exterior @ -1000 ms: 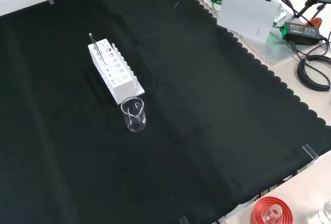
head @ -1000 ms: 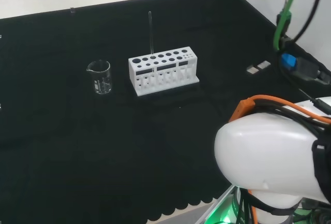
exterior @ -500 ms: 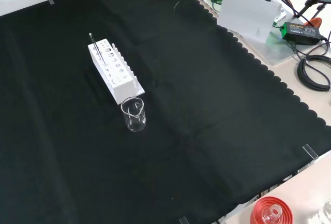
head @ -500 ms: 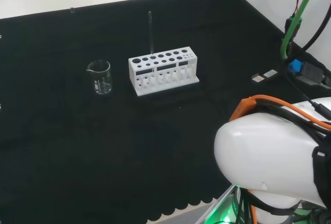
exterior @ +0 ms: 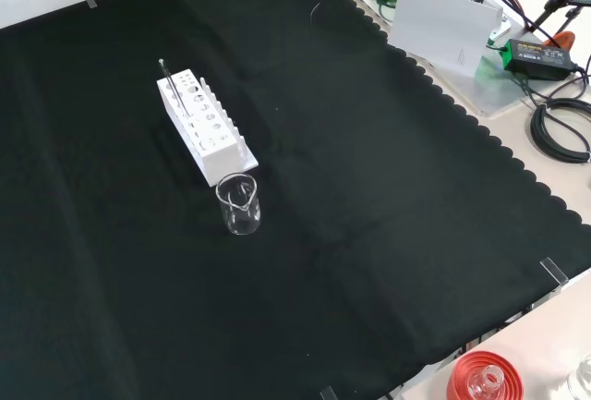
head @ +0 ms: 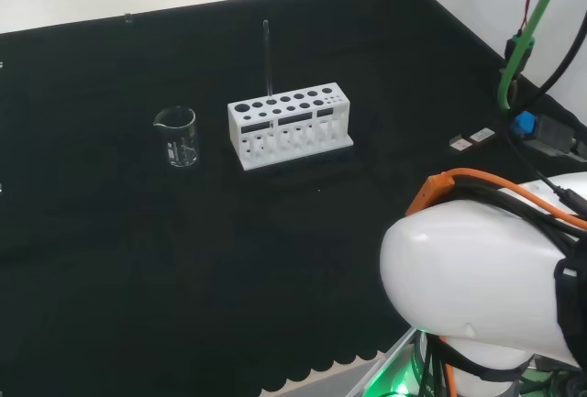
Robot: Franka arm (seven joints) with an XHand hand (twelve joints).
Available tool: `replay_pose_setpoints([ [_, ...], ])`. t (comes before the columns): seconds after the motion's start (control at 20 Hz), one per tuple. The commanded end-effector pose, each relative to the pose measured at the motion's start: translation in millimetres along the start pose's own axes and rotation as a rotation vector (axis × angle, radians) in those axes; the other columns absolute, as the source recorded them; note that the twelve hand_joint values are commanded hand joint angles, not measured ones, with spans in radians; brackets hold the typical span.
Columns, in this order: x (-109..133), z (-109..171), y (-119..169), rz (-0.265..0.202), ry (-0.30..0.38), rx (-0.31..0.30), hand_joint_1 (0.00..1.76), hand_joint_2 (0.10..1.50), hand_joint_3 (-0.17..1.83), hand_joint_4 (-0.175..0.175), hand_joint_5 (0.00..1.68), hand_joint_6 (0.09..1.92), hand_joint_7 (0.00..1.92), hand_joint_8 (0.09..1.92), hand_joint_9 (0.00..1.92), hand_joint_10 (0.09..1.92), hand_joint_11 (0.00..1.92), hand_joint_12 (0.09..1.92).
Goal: Take the glass rod from the white test tube rack.
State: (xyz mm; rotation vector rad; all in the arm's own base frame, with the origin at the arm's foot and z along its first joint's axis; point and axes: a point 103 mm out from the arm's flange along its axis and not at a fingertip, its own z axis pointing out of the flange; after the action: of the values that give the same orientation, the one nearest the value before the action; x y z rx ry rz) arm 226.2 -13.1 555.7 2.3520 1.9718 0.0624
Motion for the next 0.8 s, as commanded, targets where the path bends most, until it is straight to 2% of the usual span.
replay_pose_setpoints([
  [0.05,10,8,31,-0.052,0.013,0.012,0.45,1.1,-0.17,-0.043,0.22,0.09,0.18,0.83,0.44,0.9,0.39,1.41],
  [0.4,23,18,70,-0.098,0.008,0.038,0.48,1.1,-0.17,-0.052,0.26,0.09,0.23,0.84,0.5,0.88,0.43,1.4],
  [0.8,42,43,121,-0.155,-0.004,0.08,0.53,1.09,-0.17,-0.06,0.29,0.09,0.27,0.85,0.53,0.88,0.45,1.39],
])
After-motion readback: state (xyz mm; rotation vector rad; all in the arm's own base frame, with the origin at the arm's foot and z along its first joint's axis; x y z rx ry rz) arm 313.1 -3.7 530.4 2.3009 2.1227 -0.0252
